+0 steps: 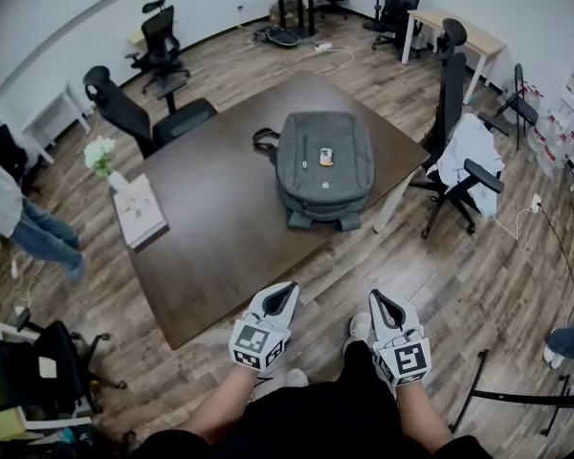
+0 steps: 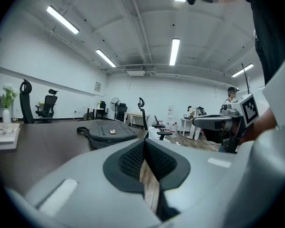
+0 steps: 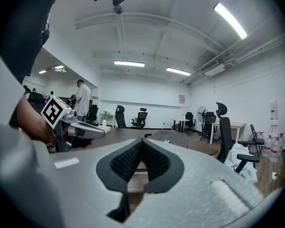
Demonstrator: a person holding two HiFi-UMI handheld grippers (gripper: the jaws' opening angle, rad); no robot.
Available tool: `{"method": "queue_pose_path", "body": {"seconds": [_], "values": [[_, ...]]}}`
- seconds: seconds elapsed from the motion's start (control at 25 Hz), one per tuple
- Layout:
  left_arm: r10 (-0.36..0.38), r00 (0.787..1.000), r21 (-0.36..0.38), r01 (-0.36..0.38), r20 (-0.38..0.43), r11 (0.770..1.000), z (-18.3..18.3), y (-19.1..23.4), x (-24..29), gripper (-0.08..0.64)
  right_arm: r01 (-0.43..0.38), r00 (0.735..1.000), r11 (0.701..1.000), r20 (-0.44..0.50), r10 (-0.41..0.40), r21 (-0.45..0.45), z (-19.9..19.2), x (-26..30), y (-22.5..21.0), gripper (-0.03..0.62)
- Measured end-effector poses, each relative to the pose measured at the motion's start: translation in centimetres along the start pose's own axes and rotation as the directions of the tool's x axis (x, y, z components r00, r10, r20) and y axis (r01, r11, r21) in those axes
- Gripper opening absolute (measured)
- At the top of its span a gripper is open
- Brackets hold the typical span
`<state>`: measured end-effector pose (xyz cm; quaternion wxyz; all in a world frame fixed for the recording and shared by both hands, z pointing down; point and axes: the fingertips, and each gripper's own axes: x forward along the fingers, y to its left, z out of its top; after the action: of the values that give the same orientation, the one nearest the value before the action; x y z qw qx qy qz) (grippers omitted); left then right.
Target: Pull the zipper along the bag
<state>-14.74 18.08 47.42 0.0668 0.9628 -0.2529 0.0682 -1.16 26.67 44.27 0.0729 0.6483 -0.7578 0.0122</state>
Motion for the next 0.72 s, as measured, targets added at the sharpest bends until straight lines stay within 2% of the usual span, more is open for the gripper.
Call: {"method": "queue_pose_path", "body": {"seconds": [0.24,0.4,0.6,0.72], "values": [[0.072,0.996,-0.008,-0.073,-0.051,0.997,-0.9,2.7,5.9,0.02,-0.104,0.994,0.995,-0.044,0.104,0.002,-1.8,5.5,-4.4,0.005],[0.141,0.985,0.005,-0.141,-0.098,0.99,-1.0,4.8,9.4,0.02,-0.193,0.979,0.981,-0.069,0.192,-0.008,-2.1,9.4,-7.2,0.005],[0.244,0.958,0.015,-0.245,-0.153,0.969,-1.4,7.1,12.5,0.02,-0.337,0.941,0.941,-0.017,0.337,0.004,-1.9,12.8,-9.3,0.005],[0.32,0.929,0.032,-0.319,-0.184,0.947,-2.0,8.3,13.6,0.02,-0.413,0.911,0.911,-0.015,0.413,0.009,-2.2,14.2,-10.2,0.005]]}}
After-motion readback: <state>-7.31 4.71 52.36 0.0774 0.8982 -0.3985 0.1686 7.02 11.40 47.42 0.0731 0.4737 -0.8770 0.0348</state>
